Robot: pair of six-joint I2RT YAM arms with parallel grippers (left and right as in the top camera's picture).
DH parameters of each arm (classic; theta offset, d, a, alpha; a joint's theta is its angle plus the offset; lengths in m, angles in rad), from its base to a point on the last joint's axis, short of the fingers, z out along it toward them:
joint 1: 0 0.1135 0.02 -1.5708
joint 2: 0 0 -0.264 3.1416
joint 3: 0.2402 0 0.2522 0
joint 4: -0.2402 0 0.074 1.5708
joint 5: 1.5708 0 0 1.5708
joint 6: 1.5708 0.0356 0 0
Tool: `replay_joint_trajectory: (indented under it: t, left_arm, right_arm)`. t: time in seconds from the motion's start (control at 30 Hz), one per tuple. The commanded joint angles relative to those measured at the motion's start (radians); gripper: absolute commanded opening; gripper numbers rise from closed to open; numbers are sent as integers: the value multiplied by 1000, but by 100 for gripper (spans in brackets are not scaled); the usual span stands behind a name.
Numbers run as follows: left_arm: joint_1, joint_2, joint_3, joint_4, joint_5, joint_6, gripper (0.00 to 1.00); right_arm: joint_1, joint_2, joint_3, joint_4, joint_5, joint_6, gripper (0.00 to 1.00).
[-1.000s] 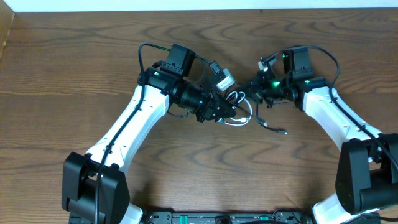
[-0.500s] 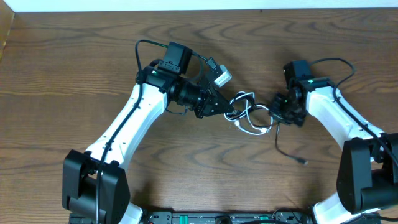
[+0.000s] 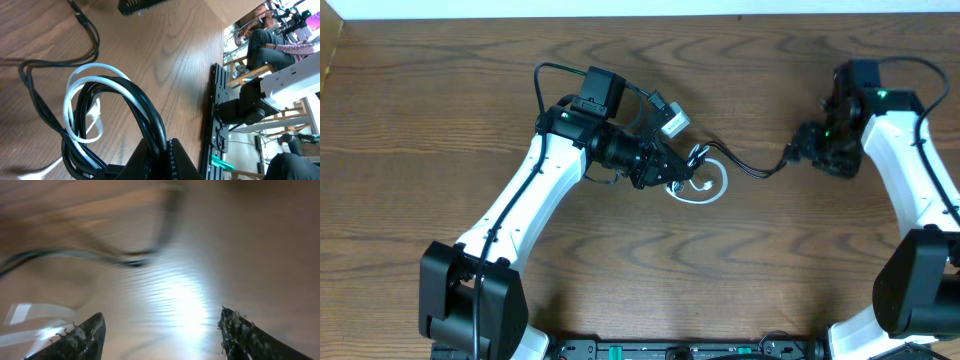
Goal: Untangle cables
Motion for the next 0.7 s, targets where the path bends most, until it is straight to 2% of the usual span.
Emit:
replay_joint_trajectory:
  t: [0.0,0.07,0.13,0.27,0.43,0.57,0.67]
  left_arm:
    - [4,-8,4,3,27,-50,8]
    - [4,-8,5,6,26,-103,8]
    - [5,-8,5,15,27,-209,7]
    - [5,-8,5,34,40,-386,7]
    - [5,-8,5,35,198,-416,7]
    - [5,-8,5,35,216,-491,7]
    - [5,-8,5,35,265,-502,8]
  right_arm:
    - [2,-5,45,5,-383,-278,72]
    - [2,-5,44,30,-541,-353,74]
    - [6,-4,36,58,-636,-426,74]
    - [21,-3,1,93,-706,-566,75]
    - [34,-3,-75,125,-866,-742,76]
    - [36,-3,-117,164,-879,-747,75]
    - [36,-3,-137,203,-896,-746,75]
